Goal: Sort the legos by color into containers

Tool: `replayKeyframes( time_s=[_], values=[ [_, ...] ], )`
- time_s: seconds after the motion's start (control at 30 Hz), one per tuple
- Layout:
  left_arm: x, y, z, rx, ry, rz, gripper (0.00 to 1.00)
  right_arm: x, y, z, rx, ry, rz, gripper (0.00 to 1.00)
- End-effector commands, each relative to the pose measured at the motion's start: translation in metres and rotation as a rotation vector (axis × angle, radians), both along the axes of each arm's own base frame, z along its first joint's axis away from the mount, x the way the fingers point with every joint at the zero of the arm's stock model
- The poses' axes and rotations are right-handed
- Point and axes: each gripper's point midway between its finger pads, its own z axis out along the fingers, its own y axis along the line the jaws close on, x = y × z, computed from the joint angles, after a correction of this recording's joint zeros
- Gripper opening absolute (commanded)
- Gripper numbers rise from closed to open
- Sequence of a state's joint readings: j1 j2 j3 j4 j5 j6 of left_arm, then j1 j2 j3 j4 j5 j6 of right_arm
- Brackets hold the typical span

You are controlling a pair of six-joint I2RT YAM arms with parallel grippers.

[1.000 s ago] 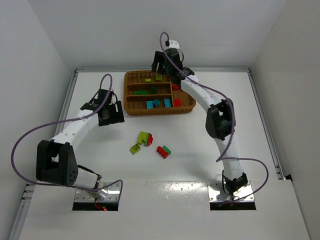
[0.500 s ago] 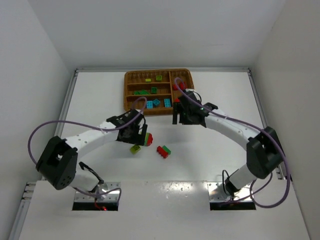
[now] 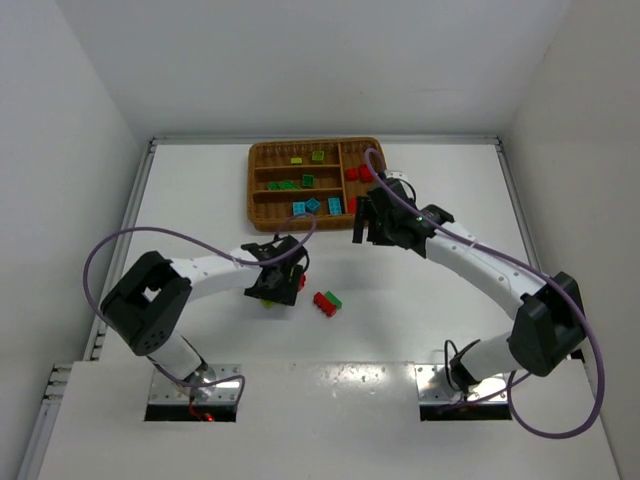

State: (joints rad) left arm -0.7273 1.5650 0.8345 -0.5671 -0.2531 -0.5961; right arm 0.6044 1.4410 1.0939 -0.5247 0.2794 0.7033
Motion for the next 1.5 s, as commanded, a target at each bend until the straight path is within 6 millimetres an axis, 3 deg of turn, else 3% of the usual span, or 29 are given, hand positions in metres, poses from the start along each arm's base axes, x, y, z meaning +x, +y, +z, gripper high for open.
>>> replayKeyframes(
  time_s=[0.0,0.17,0.33,0.4,0.57,0.6,0.67,0.73,0.8,0.83,0.87,0.9,0.93,0.97,1.0,1.03,1.07,1.13,1.27,1.33,1.37,1.4,1.47],
  values=[
    [-0.002,-0.014,-0.004,-0.047,-0.011,0.01,0.78,0.01,0.001,0.015,0.004,-0.037,-0.012,0.79],
    [-0.002,-0.019,0.003,-0.073,-0.029,0.019,0.65,0.009,-0.002,0.012,-0.007,-0.033,-0.017,0.79],
    [-0.001,-0.013,0.003,-0.049,-0.041,0.036,0.28,0.009,-0.002,0.012,-0.014,-0.035,-0.011,0.78],
    [0.003,-0.017,0.017,-0.062,-0.054,0.036,0.15,0.01,-0.004,0.009,-0.025,-0.031,-0.017,0.78],
    [0.034,-0.025,0.079,-0.166,-0.14,0.032,0.12,0.013,-0.01,0.011,-0.042,-0.04,-0.031,0.78],
    [0.055,-0.026,0.105,-0.211,-0.2,0.05,0.12,0.016,-0.008,0.012,-0.042,-0.041,-0.031,0.78],
    [0.079,-0.028,0.136,-0.273,-0.258,0.066,0.12,0.016,-0.01,0.012,-0.048,-0.045,-0.037,0.78],
    [0.119,-0.027,0.165,-0.304,-0.321,0.11,0.12,0.017,-0.012,0.015,-0.061,-0.05,-0.038,0.78],
    [0.154,-0.022,0.179,-0.313,-0.365,0.152,0.11,0.018,-0.013,0.015,-0.067,-0.055,-0.044,0.78],
    [0.177,-0.028,0.205,-0.351,-0.419,0.157,0.11,0.018,-0.013,0.017,-0.068,-0.054,-0.044,0.78],
    [0.197,-0.03,0.191,-0.328,-0.407,0.177,0.11,0.018,-0.013,0.017,-0.068,-0.054,-0.044,0.78],
    [0.212,-0.031,0.193,-0.333,-0.422,0.188,0.09,0.018,-0.013,0.017,-0.068,-0.054,-0.044,0.78],
    [0.236,-0.029,0.214,-0.355,-0.482,0.201,0.09,0.02,-0.012,0.021,-0.063,-0.061,-0.045,0.78],
    [0.251,-0.029,0.216,-0.361,-0.499,0.211,0.09,0.018,-0.013,0.016,-0.074,-0.045,-0.044,0.78],
    [0.268,-0.031,0.196,-0.342,-0.472,0.223,0.09,0.018,-0.013,0.016,-0.068,-0.044,-0.051,0.78],
    [0.283,-0.025,0.196,-0.343,-0.485,0.242,0.09,0.02,-0.012,0.02,-0.063,-0.051,-0.051,0.78],
    [0.303,-0.028,0.22,-0.376,-0.55,0.246,0.09,0.018,-0.013,0.019,-0.068,-0.044,-0.051,0.78],
    [0.334,-0.034,0.219,-0.415,-0.583,0.242,0.09,0.017,-0.014,0.017,-0.066,-0.035,-0.058,0.78],
    [0.378,-0.03,0.209,-0.462,-0.641,0.263,0.09,0.016,-0.017,0.013,-0.09,-0.027,-0.069,0.78],
    [0.39,-0.03,0.203,-0.477,-0.664,0.263,0.11,0.017,-0.017,0.01,-0.095,-0.019,-0.069,0.78],
    [0.4,-0.027,0.208,-0.492,-0.702,0.267,0.11,0.017,-0.017,0.006,-0.102,-0.01,-0.068,0.78],
    [0.407,-0.029,0.193,-0.486,-0.692,0.269,0.12,0.017,-0.017,0.006,-0.102,-0.009,-0.068,0.78],
    [0.418,-0.026,0.183,-0.489,-0.705,0.276,0.12,0.018,-0.014,0.004,-0.097,-0.002,-0.061,0.78]
  ],
)
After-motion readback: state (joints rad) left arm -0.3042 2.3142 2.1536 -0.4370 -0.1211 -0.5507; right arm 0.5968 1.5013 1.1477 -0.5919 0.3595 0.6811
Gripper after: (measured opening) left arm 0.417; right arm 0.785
